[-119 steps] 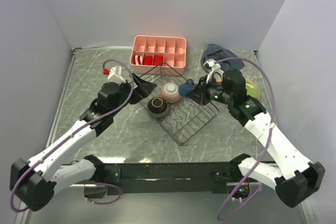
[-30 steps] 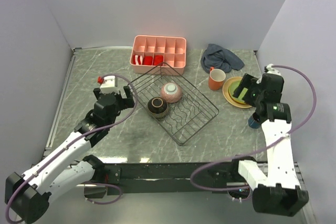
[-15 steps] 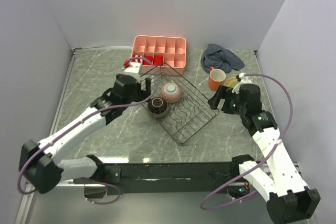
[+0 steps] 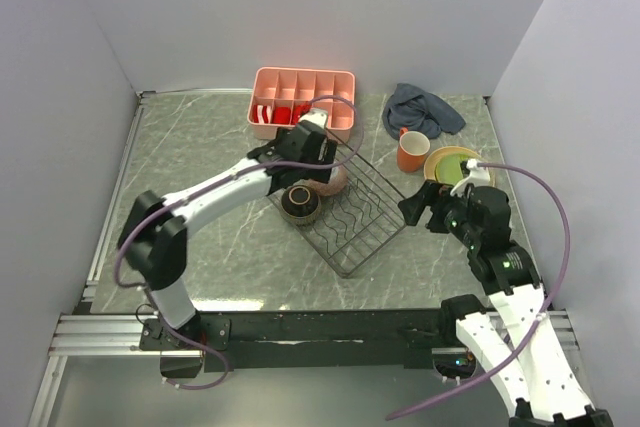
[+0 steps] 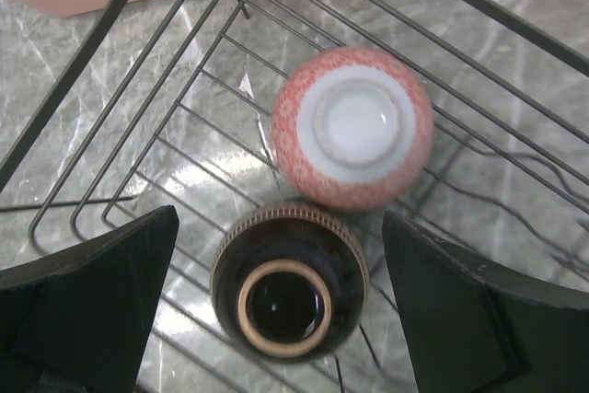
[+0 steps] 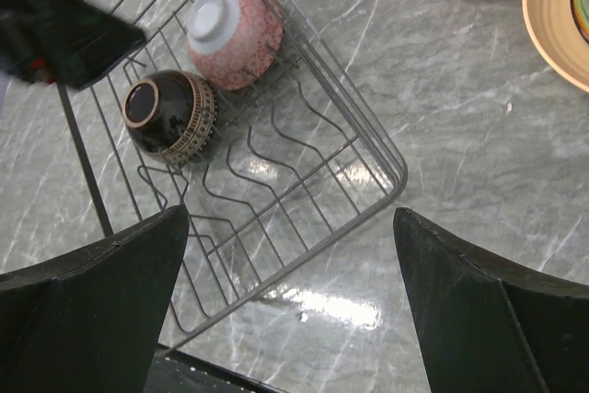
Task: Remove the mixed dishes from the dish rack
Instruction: Pick up the bowl from the dish rack.
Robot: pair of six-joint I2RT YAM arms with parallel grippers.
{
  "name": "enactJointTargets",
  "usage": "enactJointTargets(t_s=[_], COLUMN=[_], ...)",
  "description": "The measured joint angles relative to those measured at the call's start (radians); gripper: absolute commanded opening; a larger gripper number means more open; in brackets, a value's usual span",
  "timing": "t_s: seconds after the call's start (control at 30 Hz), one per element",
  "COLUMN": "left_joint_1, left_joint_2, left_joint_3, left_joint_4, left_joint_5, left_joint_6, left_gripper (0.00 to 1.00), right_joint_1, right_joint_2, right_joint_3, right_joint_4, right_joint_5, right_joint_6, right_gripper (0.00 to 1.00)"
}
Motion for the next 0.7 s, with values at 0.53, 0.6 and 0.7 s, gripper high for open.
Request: enactJointTargets(t_s=[0.53, 0.6, 0.7], left_joint_1=[0.006, 0.011, 0.024], left_joint_2=[0.324, 0.329, 0.33], left_joint_3=[0.264, 0.27, 0.27], left_joint_4=[-0.108, -0.11, -0.114], left_joint_5=[-0.169, -0.183, -0.193], left_joint_6=[-0.032, -0.043, -0.052], left_gripper=[0.99, 1.0, 1.0], right_joint_1=[0.0, 0.0, 0.0], right_joint_2=[-0.089, -0.089, -0.081], right_joint_3=[-0.021, -0.021, -0.021], right_joint_4=[-0.083, -0.086, -0.085], right_joint_5=[-0.009, -0.011, -0.018], right_joint_6=[-0.048, -0.053, -0.061], right_gripper=[1.0, 1.0, 1.0])
